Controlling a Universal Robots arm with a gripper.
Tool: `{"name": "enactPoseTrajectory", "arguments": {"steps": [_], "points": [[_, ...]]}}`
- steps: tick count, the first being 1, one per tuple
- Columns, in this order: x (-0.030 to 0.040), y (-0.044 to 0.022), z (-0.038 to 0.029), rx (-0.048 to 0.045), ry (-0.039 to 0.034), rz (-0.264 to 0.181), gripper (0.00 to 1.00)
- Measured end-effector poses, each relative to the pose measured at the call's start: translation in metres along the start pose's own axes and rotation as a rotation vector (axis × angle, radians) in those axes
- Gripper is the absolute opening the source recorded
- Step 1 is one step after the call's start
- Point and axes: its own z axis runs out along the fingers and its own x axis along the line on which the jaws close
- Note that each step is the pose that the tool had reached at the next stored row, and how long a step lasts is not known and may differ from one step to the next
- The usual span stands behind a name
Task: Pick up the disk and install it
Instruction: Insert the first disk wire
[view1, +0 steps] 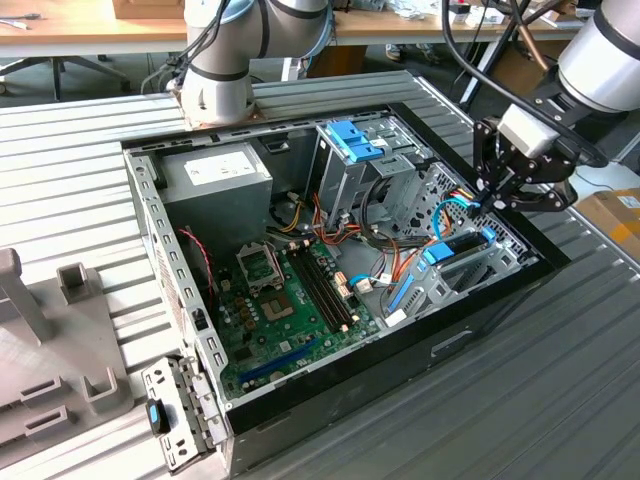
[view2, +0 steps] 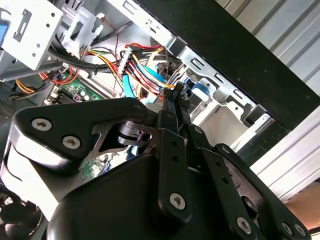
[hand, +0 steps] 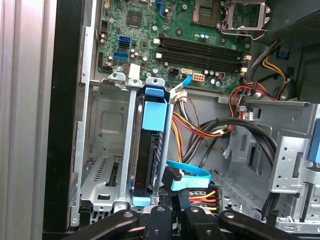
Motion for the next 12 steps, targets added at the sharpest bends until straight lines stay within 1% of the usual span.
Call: {"name": "enactPoseTrajectory", "arguments": {"steps": [5, 8, 12], "points": [[0.0048, 0.0006, -0.0001, -0.0009, -0.0001, 0.000, 0.16], [0.0078, 0.0012, 0.0027, -0.0035, -0.0008, 0.001, 0.16], [0.0084, 0.0013, 0.0031, -0.0048, -0.0005, 0.001, 0.16]]}}
